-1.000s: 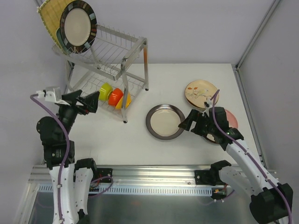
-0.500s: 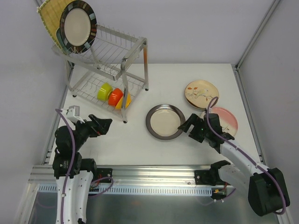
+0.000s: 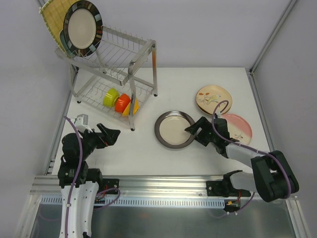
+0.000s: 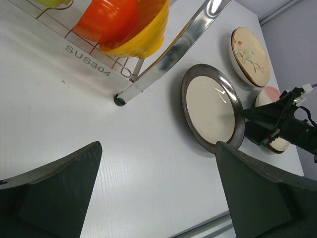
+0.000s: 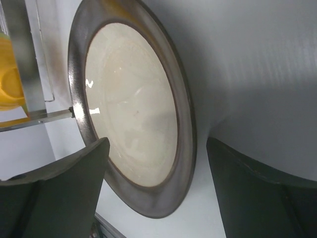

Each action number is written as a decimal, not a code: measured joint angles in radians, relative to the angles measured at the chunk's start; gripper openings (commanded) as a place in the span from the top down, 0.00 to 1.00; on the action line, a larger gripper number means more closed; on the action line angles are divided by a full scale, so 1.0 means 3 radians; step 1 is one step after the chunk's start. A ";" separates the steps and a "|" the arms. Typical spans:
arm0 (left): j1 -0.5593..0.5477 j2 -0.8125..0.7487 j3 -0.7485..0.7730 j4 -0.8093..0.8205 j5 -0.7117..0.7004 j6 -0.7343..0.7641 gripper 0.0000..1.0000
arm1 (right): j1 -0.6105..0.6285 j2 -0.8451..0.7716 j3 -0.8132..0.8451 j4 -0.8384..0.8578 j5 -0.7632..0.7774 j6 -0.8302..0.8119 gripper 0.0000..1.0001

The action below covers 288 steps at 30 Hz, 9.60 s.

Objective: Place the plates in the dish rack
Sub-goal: Grab a plate with the right arm, then pass the plate from the right arm to the left, then insert the plate into the dish rack

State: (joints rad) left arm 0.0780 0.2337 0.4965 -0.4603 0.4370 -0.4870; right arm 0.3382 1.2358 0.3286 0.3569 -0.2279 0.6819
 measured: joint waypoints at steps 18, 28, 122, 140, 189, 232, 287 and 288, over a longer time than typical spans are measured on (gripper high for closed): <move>-0.0088 0.0069 -0.0001 0.0025 0.0292 -0.0010 0.01 | 0.0023 0.0940 0.0004 0.1035 -0.0154 0.0308 0.86; -0.0120 0.0151 -0.0003 0.0061 0.0735 -0.0291 0.01 | 0.0033 0.0847 -0.0065 0.1057 -0.0257 0.0291 0.99; -0.3145 0.2166 0.0312 0.1401 -0.1578 -0.1144 1.00 | 0.0029 -0.1601 -0.0342 0.0237 -0.1307 -0.0022 0.29; -0.3145 0.2172 0.1050 0.1109 -0.1316 0.0537 1.00 | 0.0032 -0.1994 -0.0037 -0.0721 -0.0946 -0.0735 0.00; -0.2509 0.3930 0.4905 0.0964 -0.2101 0.3413 1.00 | 0.0037 -0.2431 0.0720 -0.1757 -0.1127 -0.1682 0.01; -0.0095 0.4467 0.4935 0.1099 -0.1364 0.2992 1.00 | 0.0037 -0.1256 0.1193 -0.1709 -0.1294 -0.1967 0.01; 0.0071 0.4247 0.4664 0.1621 -0.1275 0.2636 0.34 | 0.0037 -0.1237 0.1193 -0.1703 -0.1298 -0.1963 0.01; 0.0071 0.4227 0.4651 0.1624 -0.1264 0.2607 0.31 | 0.0037 -0.1240 0.1193 -0.1704 -0.1297 -0.1962 0.00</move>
State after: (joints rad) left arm 0.0994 1.5017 1.8919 0.0269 0.0578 0.2951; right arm 0.3492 0.8639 0.6865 -0.1543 -0.6170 0.0933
